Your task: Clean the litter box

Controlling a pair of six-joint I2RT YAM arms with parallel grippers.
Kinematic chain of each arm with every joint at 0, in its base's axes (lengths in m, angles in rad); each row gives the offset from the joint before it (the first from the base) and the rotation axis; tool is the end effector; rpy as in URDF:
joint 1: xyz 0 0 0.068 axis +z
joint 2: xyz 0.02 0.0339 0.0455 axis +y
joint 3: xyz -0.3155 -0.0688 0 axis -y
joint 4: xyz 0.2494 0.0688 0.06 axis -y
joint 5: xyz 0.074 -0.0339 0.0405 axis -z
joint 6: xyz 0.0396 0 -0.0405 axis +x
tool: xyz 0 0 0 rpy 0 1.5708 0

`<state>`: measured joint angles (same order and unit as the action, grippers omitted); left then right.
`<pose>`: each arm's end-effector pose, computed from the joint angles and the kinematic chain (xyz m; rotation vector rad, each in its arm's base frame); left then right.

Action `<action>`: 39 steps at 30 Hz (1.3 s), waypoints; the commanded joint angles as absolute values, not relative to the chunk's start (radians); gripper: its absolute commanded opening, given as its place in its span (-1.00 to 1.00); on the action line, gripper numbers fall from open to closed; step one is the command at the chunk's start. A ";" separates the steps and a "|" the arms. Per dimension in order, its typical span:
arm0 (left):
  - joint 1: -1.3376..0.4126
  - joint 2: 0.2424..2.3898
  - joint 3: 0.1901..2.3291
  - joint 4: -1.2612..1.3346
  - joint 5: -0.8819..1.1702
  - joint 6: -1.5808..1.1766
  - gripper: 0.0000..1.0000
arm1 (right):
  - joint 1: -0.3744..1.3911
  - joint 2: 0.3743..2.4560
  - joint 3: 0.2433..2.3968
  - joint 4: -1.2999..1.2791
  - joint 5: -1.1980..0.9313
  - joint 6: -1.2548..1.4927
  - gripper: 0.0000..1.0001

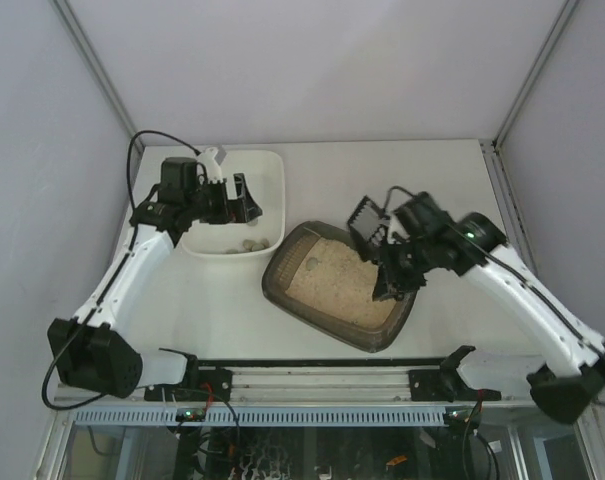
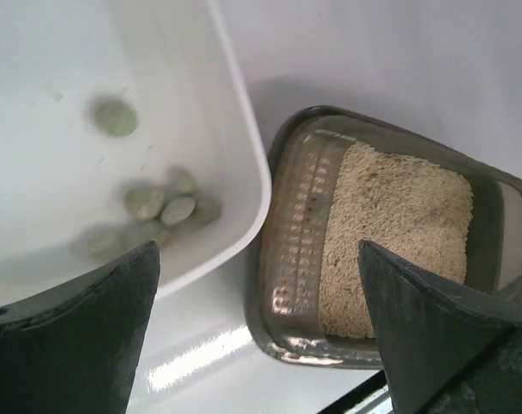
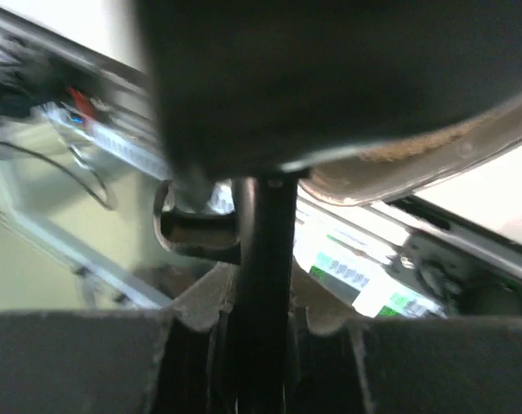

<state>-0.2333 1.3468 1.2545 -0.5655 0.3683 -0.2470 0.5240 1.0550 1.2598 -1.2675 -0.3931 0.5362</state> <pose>0.2804 -0.0813 0.3900 0.1905 2.2527 -0.6703 0.1224 0.0883 0.4008 -0.1267 2.7793 0.8421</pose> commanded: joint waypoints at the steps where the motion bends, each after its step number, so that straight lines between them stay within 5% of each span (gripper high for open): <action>1: -0.206 1.126 1.159 -0.480 0.234 -0.331 0.99 | 0.813 1.272 1.439 -1.481 0.036 0.442 -1.00; 16: -0.150 0.833 1.025 -0.616 0.062 -0.246 0.99 | 1.011 1.577 1.436 -1.376 0.961 0.275 -1.00; 24: -0.143 0.800 0.979 -0.631 0.080 -0.274 1.00 | 1.036 1.357 1.243 -0.957 0.711 -0.281 -1.00; 39: -0.126 0.752 0.934 -0.644 0.038 -0.261 0.99 | 1.142 1.365 1.010 -0.919 0.645 -0.523 -1.00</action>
<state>-0.1368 0.7719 0.9489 -0.6621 0.0551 -0.2695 1.1309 1.3376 1.0115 -0.9791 0.6373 -0.4377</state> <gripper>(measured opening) 0.996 0.143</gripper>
